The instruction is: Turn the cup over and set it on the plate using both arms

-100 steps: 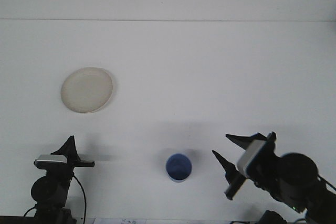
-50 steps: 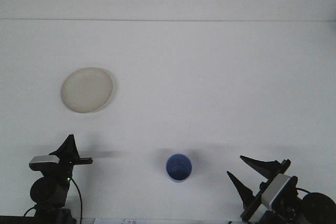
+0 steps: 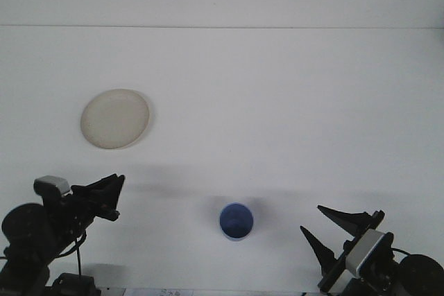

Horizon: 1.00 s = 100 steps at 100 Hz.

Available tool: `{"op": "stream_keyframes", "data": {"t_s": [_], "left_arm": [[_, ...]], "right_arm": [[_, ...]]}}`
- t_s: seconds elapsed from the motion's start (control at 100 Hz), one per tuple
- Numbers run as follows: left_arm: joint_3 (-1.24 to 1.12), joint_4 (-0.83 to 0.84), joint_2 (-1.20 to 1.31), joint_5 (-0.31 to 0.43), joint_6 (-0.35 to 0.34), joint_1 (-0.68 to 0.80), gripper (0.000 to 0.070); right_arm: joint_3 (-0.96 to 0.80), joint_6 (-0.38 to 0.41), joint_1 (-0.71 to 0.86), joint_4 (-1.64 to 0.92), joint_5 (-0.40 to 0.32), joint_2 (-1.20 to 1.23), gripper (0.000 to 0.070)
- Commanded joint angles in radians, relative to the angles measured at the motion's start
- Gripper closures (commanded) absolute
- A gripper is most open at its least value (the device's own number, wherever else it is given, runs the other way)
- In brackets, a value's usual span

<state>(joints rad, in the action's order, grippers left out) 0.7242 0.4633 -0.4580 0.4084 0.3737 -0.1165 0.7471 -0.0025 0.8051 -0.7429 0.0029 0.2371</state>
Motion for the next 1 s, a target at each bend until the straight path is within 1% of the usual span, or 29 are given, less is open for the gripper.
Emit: {"op": "stream_keyframes", "data": {"t_s": [0.0,0.04,0.15,0.26,0.32,0.4,0.49,0.58,0.72,0.86,0.99], "left_arm": [[0.127,0.068,-0.12,0.067,-0.053,-0.028,0.0316],[0.193,0.122,-0.188,0.079,-0.073,-0.057,0.0296],[0.349,0.251,-0.359,0.085,-0.15,-0.167,0.0291],[0.469,0.324,-0.519,0.079,-0.184,-0.305,0.0288],[0.52,0.352,-0.599,0.045,-0.202,-0.386,0.0288],[0.573,0.38,-0.7,-0.038,-0.214,-0.492,0.0288],[0.606,0.378,-0.801,-0.114,-0.217,-0.589,0.0288],[0.613,0.349,-0.887,-0.149,-0.229,-0.653,0.0278],[0.613,0.297,-0.999,-0.177,-0.23,-0.711,0.0277],[0.613,0.247,-1.088,-0.177,-0.23,-0.735,0.0277],[0.613,0.245,-1.149,-0.177,-0.232,-0.753,0.0277]], "right_arm": [[0.006,-0.003,0.01,0.009,0.002,0.002,0.0324],[0.006,-0.006,0.01,0.009,0.002,0.002,0.0324],[0.006,-0.014,0.01,0.009,0.002,0.002,0.0324],[0.006,-0.021,0.01,0.009,0.003,0.002,0.0324],[0.006,-0.021,0.01,0.009,0.003,0.002,0.0324],[0.006,-0.021,0.01,0.009,0.003,0.002,0.0324],[0.006,-0.021,0.01,0.009,0.005,0.002,0.0324],[0.006,-0.021,0.01,0.009,0.005,0.002,0.0324],[0.006,-0.021,0.01,0.008,0.005,0.002,0.0324],[0.006,-0.021,0.01,0.008,0.005,0.002,0.0325],[0.006,-0.026,0.01,0.008,0.005,0.002,0.0325]]}}
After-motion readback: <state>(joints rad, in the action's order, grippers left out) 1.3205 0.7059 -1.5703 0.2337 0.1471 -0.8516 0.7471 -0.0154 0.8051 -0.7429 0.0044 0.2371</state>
